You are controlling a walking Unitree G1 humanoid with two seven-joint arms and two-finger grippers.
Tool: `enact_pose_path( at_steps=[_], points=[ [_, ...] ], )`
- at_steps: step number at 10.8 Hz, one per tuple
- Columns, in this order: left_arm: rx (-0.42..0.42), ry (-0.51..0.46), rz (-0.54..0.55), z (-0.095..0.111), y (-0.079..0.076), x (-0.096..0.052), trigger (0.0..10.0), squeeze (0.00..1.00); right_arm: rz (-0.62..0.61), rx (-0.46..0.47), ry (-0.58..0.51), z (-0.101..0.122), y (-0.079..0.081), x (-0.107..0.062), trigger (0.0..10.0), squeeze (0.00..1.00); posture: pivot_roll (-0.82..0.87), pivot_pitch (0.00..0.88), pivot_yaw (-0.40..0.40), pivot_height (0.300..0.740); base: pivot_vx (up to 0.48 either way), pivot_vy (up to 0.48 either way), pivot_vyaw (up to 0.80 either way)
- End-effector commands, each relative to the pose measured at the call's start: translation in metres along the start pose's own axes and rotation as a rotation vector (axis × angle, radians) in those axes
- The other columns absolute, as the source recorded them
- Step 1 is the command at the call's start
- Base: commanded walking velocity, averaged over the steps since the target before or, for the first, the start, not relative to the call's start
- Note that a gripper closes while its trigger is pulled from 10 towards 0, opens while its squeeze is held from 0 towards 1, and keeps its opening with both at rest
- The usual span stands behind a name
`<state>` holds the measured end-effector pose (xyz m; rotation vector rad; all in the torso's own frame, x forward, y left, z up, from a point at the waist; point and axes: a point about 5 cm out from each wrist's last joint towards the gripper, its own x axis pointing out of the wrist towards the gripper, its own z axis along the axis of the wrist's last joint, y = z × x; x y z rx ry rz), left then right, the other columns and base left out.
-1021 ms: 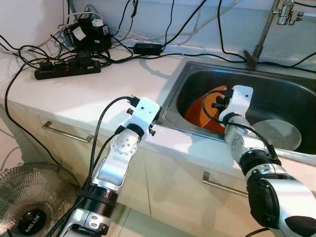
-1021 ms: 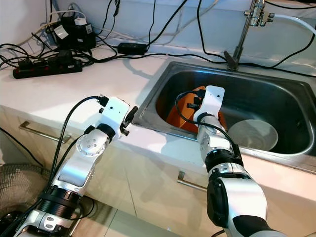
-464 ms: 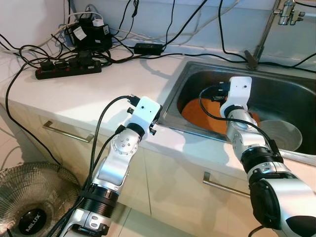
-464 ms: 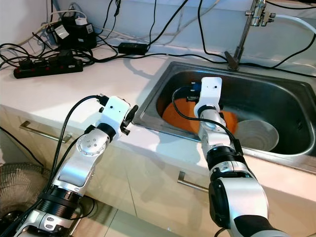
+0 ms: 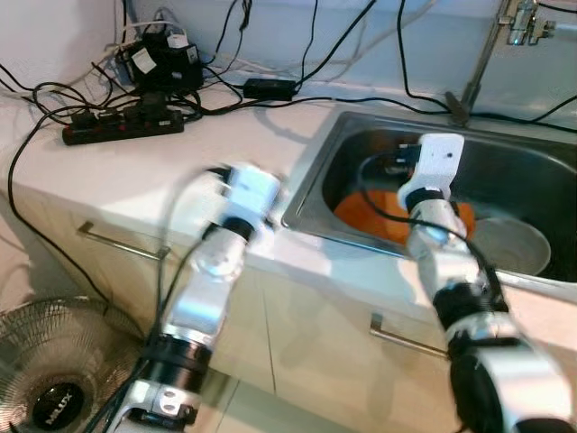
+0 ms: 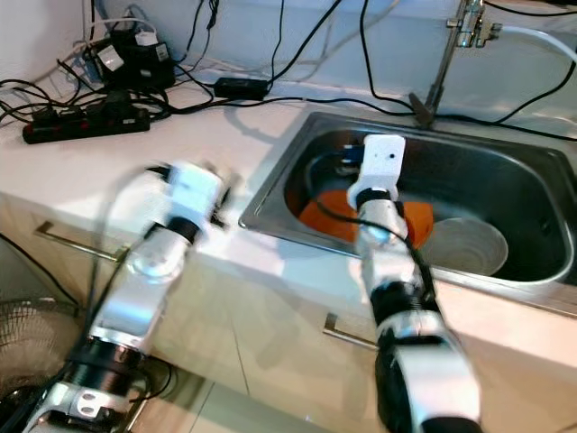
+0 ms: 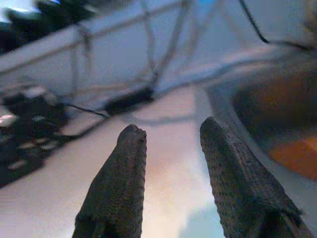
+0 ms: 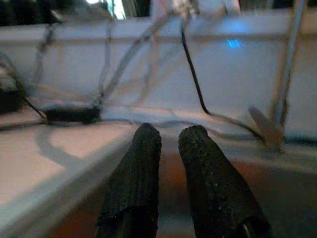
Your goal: Kitchen organization
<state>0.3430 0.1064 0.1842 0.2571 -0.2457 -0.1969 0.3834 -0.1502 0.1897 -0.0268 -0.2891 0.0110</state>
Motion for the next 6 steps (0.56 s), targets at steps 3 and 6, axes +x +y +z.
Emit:
enact_pose_path(
  at_steps=[3,6],
  points=[
    [0.009,-0.081,0.175,0.006,0.024,-0.003,10.0,0.00,0.055,0.001,-0.110,0.006,0.018,-0.017,10.0,0.00,0.19,0.005,0.026,0.740,0.000,0.000,0.00],
    [0.021,-0.119,0.176,0.002,0.018,-0.009,10.0,0.00,0.078,0.024,-0.098,-0.002,0.030,-0.032,10.0,0.00,0.18,0.006,0.017,0.740,0.000,-0.097,0.00]
  ],
)
